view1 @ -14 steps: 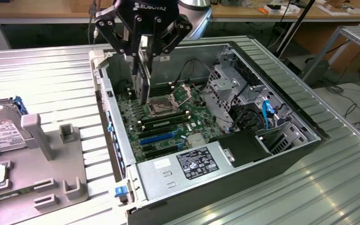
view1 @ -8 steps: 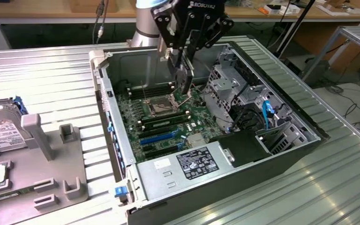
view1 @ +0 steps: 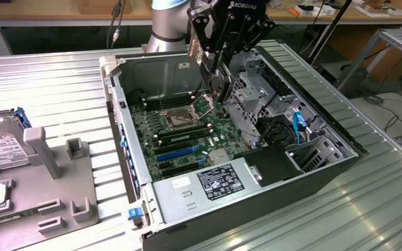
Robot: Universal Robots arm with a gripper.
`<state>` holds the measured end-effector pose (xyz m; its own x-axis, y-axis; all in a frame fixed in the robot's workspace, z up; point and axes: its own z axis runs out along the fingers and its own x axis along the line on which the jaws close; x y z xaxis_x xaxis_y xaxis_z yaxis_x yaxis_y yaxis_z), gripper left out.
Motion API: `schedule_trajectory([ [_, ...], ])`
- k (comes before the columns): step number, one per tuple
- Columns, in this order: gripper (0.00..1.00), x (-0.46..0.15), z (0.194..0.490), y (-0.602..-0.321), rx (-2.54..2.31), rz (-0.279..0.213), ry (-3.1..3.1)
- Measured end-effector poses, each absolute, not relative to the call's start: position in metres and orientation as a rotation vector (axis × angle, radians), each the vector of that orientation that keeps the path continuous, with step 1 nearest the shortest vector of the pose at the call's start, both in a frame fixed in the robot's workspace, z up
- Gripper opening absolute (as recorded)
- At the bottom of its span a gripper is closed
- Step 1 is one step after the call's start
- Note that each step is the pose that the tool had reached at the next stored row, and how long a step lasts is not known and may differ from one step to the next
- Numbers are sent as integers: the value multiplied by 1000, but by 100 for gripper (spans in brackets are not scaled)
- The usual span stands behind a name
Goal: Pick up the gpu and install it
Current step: 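Insert the gpu into the slot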
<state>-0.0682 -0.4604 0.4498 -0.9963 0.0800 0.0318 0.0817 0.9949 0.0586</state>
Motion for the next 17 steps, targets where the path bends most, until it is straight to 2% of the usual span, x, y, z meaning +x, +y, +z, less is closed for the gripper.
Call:
schedule_trajectory([
  [10, 27, -68, 450, -460, -113, -93, -3108],
  [17, 27, -68, 450, -460, 174, -88, -3100],
])
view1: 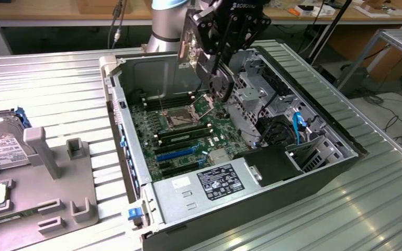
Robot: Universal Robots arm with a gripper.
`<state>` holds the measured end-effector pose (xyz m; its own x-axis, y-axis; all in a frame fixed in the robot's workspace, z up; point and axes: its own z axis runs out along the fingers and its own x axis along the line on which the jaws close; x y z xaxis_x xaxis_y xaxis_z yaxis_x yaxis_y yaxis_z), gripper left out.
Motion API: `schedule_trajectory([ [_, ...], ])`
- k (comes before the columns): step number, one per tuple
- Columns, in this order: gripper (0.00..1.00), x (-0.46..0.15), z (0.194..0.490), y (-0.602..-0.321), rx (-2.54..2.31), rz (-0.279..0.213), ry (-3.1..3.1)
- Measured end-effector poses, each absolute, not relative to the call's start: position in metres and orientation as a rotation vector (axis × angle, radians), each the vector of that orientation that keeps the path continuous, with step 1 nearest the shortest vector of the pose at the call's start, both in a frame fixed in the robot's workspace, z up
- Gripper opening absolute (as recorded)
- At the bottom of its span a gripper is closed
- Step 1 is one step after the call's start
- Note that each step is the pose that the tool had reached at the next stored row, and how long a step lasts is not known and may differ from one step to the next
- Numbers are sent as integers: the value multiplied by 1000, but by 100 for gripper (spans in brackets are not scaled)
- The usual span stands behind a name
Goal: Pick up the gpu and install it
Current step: 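Insert the gpu into the slot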
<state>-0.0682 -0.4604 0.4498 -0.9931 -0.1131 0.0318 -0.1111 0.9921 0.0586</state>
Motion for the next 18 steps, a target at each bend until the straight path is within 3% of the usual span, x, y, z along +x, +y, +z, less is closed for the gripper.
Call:
schedule_trajectory([
  [18, 27, -68, 450, -460, 981, -70, -2932],
])
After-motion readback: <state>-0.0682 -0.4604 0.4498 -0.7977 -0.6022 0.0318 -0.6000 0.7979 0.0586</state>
